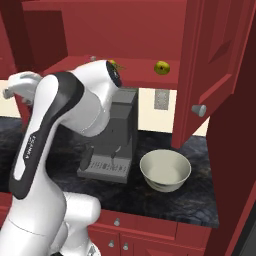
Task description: Open the cabinet. Pick the pear and pear from the cabinet and place them into the bowl. Then close the cabinet.
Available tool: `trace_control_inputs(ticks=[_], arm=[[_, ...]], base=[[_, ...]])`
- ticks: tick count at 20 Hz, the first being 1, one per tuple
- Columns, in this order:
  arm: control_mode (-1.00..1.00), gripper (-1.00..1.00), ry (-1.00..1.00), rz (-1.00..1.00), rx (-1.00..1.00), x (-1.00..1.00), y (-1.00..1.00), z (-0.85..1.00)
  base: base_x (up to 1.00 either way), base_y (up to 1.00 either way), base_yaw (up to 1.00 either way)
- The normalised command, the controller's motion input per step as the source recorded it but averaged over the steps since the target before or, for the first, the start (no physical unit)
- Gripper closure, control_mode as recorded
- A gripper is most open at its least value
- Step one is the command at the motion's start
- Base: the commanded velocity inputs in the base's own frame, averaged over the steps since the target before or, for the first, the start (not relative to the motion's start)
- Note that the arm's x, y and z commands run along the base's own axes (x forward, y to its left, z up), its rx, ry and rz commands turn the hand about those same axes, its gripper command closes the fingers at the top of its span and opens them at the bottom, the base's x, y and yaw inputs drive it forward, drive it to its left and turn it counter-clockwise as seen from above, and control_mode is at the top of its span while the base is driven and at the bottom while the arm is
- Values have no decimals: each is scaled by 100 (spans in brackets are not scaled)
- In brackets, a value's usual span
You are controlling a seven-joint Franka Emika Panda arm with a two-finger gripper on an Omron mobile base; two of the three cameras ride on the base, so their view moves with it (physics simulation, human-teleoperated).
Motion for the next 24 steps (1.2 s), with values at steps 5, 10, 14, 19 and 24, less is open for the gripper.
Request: trace_control_inputs(ticks=[5,10,14,19,24], arm=[[-100,100,-12,0,0,12,100,0],[-100,100,-7,0,0,14,86,0],[-100,100,-2,0,0,14,70,0],[-100,100,-2,0,0,1,32,0],[-100,100,0,0,0,0,4,4]], base=[[0,0,0],[0,0,0],[0,0,0],[0,0,0],[0,0,0]])
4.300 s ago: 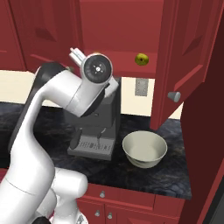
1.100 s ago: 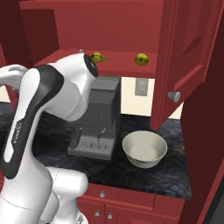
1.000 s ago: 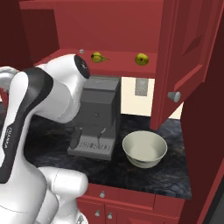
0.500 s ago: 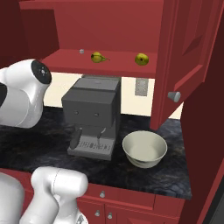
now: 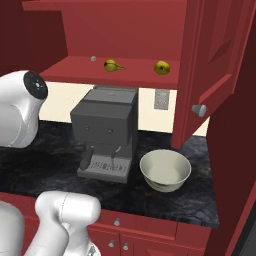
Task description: Open the cabinet. Pick the pear and pear from the cabinet and place them into the bowl. Then close the cabinet.
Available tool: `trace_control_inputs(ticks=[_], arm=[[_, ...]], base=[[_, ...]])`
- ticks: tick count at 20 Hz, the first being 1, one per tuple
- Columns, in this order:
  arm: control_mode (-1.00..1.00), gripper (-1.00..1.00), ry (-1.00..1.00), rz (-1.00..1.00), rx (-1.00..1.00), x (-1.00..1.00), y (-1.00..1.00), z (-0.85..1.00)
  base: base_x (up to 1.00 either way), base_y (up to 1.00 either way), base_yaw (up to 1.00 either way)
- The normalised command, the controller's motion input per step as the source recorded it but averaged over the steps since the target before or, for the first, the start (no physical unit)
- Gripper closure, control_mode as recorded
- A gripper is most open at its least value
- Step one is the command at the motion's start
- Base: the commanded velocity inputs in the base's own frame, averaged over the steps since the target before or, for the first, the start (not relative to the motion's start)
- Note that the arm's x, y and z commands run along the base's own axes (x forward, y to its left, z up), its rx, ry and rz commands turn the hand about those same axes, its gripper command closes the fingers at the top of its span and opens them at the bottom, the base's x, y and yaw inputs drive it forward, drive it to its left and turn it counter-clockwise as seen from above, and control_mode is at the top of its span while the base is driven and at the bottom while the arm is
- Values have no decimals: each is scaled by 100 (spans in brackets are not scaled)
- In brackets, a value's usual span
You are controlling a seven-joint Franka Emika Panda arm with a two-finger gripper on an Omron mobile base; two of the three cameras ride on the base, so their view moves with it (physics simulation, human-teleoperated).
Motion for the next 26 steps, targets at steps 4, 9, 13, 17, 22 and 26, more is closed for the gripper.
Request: trace_control_inputs(ticks=[4,9,13,17,22,26], arm=[[-100,100,0,0,0,0,-11,23],[-100,100,0,0,0,0,-35,25],[-100,100,0,0,0,4,-42,4],[-100,100,0,-2,-1,18,-37,0],[-100,100,0,-4,-3,24,-34,0],[-100,100,0,-19,-8,14,-43,0]], base=[[0,0,0],[0,0,0],[0,0,0],[0,0,0],[0,0,0],[0,0,0]])
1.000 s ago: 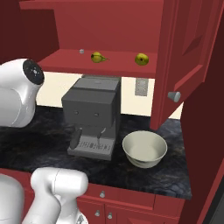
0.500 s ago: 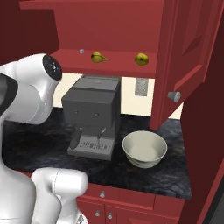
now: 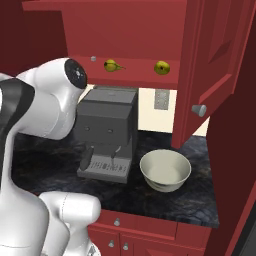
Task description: Open the cabinet. Pick the pear and pear from the cabinet and place them into the bowl. Then close the cabinet.
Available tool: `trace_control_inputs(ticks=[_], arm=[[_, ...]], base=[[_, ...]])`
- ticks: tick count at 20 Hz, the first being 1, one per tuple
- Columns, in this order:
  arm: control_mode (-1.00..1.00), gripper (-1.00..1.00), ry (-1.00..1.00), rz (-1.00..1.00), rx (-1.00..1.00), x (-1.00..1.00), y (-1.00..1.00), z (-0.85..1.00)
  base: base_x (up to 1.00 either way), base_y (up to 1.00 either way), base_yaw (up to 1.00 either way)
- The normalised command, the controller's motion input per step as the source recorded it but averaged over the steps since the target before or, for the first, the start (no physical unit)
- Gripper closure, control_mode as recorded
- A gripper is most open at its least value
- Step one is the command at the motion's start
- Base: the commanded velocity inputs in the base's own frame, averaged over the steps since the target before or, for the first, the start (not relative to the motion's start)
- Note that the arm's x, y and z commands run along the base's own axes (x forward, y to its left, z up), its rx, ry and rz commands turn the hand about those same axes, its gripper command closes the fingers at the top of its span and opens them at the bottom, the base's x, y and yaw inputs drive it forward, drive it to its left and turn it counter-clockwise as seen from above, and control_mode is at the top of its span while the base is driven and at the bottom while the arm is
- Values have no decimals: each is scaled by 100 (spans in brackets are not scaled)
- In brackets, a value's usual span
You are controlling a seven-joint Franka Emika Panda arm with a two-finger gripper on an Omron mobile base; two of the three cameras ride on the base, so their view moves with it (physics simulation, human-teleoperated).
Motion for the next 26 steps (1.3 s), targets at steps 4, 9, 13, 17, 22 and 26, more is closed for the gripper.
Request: trace_control_inputs(ticks=[4,9,13,17,22,26], arm=[[-100,100,0,-34,-14,7,-40,0],[-100,100,1,-32,-11,19,-40,0],[-100,100,0,-14,-13,41,-30,-6],[-100,100,0,-10,-10,42,-28,-3],[-100,100,-1,-15,-13,5,-30,0],[-100,100,-2,-23,-17,0,-31,0]], base=[[0,0,0],[0,0,0],[0,0,0],[0,0,0],[0,0,0],[0,0,0]])
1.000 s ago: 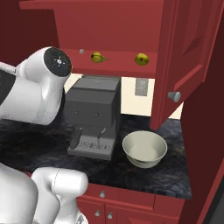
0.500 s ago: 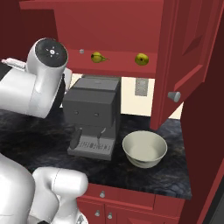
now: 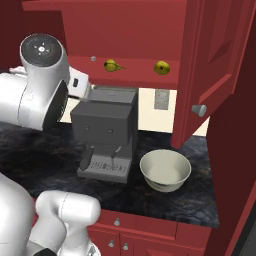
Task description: Open the cabinet. Pick the pear and pear from the cabinet and place them into the bowl. Then close the cabinet.
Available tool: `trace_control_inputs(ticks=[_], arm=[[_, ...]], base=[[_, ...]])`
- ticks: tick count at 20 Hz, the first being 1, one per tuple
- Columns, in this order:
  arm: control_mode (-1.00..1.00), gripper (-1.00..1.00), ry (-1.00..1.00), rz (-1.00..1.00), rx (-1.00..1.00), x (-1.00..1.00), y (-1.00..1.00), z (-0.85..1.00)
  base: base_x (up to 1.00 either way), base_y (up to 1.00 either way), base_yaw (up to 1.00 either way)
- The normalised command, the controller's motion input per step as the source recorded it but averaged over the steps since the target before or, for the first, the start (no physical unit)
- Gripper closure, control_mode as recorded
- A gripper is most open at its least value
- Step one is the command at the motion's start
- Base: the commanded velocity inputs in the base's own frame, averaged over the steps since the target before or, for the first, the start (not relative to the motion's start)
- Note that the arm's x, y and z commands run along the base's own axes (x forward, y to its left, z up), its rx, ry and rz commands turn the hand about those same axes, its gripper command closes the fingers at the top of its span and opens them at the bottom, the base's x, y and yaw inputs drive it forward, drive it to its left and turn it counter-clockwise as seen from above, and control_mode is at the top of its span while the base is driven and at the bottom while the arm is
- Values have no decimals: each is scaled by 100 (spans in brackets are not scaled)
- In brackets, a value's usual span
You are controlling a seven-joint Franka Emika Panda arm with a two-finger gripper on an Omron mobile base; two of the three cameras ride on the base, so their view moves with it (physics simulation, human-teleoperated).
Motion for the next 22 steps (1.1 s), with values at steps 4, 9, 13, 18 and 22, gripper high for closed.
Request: trace_control_inputs(ticks=[4,9,13,18,22], arm=[[-100,100,-3,-25,-17,0,-33,0],[-100,100,0,-24,-12,0,-38,0],[-100,100,0,-24,-11,0,-39,0],[-100,100,-2,-19,-7,0,-40,0],[-100,100,0,-13,0,0,-25,0]], base=[[0,0,0],[0,0,0],[0,0,0],[0,0,0],[0,0,0]])
